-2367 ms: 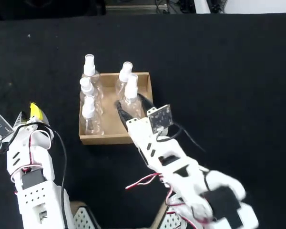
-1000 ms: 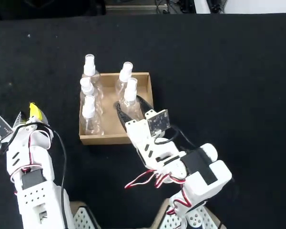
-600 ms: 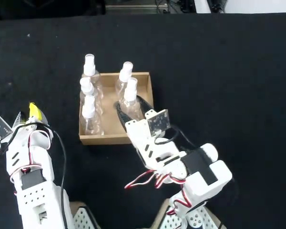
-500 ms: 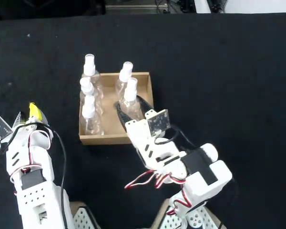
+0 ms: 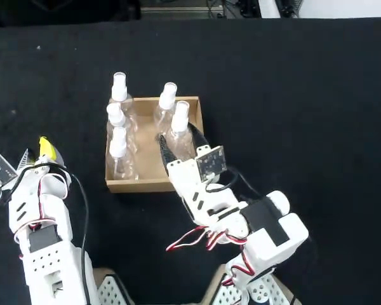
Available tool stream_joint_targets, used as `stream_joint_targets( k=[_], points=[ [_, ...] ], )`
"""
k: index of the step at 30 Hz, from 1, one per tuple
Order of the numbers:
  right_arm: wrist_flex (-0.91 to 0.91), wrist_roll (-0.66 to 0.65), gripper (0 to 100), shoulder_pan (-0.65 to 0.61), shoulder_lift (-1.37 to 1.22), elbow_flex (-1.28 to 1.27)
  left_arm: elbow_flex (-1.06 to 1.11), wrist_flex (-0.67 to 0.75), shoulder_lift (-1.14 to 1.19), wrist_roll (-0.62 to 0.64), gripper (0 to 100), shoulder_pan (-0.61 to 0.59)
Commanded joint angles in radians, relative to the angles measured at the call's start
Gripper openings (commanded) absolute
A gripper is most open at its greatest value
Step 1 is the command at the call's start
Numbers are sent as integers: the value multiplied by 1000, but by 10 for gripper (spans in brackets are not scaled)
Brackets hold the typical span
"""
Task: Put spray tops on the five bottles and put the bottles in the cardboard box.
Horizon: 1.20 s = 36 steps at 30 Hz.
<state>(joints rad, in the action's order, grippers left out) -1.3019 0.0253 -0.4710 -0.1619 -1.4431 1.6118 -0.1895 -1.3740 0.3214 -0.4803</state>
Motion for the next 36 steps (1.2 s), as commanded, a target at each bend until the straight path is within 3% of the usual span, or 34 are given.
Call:
stream_joint_targets(
  k=[1, 36],
  points=[
    [-29, 3, 191, -12, 4, 38, -7, 25, -20, -2, 116, -10],
    [34, 9, 195, -6, -1, 31, -7, 25, -20, -2, 116, -12]
  ],
)
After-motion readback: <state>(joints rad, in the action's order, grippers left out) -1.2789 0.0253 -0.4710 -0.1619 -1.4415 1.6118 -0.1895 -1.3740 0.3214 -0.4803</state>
